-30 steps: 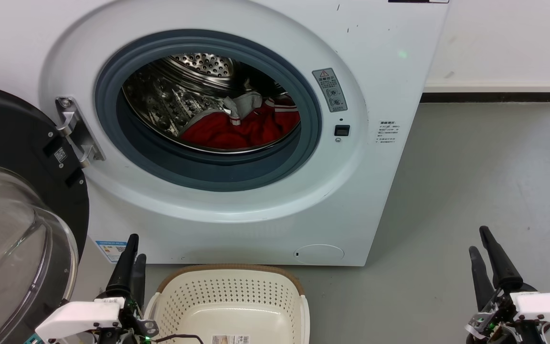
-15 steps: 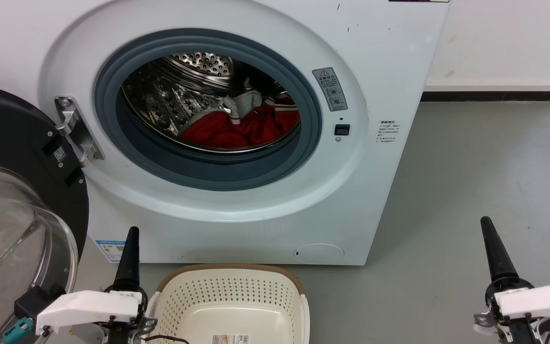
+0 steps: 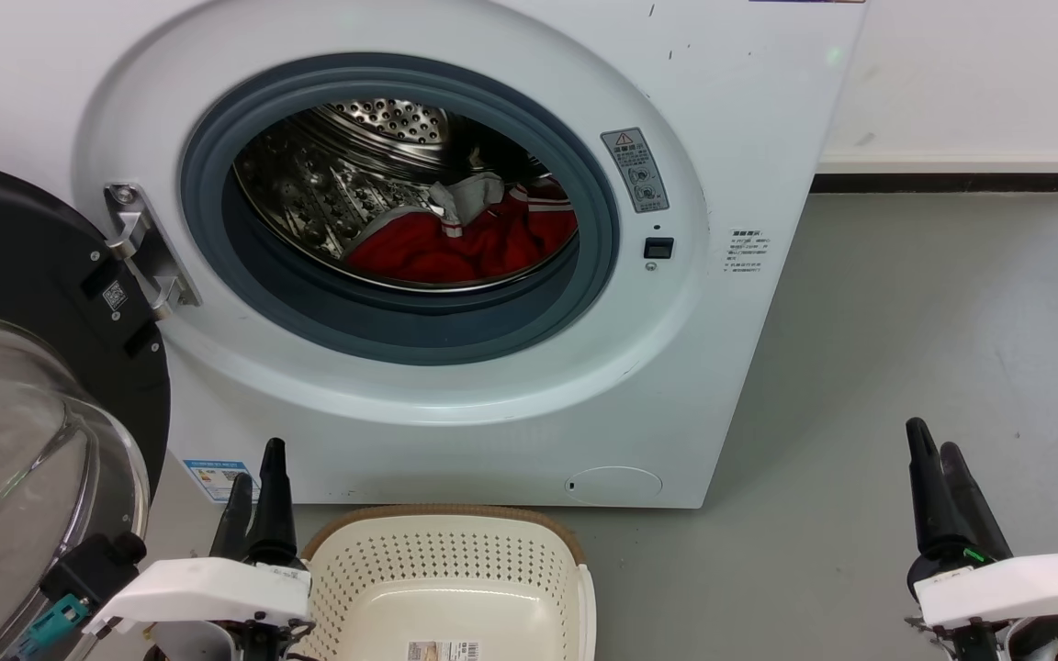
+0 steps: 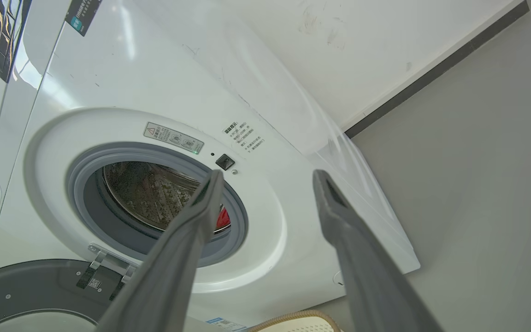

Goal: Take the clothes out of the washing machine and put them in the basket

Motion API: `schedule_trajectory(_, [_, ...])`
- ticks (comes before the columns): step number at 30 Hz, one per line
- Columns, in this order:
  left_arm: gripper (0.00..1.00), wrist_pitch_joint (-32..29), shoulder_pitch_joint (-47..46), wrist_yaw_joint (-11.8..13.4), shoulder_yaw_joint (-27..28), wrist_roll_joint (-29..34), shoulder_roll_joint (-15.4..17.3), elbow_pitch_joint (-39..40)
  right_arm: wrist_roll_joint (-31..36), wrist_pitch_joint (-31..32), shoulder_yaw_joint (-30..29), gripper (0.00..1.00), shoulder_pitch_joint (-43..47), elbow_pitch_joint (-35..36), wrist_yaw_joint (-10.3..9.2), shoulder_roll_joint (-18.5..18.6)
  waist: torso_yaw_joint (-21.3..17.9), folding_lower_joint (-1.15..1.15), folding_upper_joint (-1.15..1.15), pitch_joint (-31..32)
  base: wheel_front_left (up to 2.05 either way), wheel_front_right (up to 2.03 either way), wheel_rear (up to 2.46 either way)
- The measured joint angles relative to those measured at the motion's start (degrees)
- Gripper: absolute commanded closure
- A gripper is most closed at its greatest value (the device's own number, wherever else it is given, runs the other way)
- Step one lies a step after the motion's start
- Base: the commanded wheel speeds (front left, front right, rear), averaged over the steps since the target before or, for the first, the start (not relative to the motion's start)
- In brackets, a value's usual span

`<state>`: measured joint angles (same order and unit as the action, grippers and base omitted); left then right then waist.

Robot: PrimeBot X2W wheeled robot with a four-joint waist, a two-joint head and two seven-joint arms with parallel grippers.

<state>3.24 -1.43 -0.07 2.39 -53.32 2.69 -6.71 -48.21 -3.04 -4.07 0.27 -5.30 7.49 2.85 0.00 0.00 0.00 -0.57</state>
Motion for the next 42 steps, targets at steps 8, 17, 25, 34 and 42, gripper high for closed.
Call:
schedule_trajectory(8, [0.00,1.51,0.48,1.11,-0.62,6.83,0.02,0.78,7.92,-1.56,0.56,0.00,0.89,1.79,0.00,0.00,0.04,0.00,0.00,-0.11,0.00,0.00,0.00])
schedule_trajectory(17, [0.00,3.05,1.20,1.81,-1.30,13.76,0.03,1.23,15.44,-3.08,0.94,0.00,1.42,3.11,0.00,0.00,0.15,0.00,0.00,-0.14,0.00,0.00,0.00])
schedule_trajectory(25, [0.00,4.28,1.91,2.63,-1.76,19.49,0.04,1.58,21.54,-4.42,1.20,0.00,2.33,4.09,0.00,0.00,0.16,0.00,0.00,-0.13,0.00,0.00,0.00])
schedule_trajectory(34, [0.00,5.63,2.36,2.98,-2.34,25.26,0.05,1.86,27.75,-5.65,1.53,0.00,3.24,5.23,0.00,0.00,0.19,0.00,0.00,-0.15,0.00,0.00,0.00])
schedule_trajectory(42, [0.00,6.79,2.94,3.63,-2.68,29.25,0.07,2.16,32.86,-6.98,1.75,0.00,3.71,5.80,0.00,0.01,0.20,0.00,0.00,-0.13,0.00,0.00,0.00])
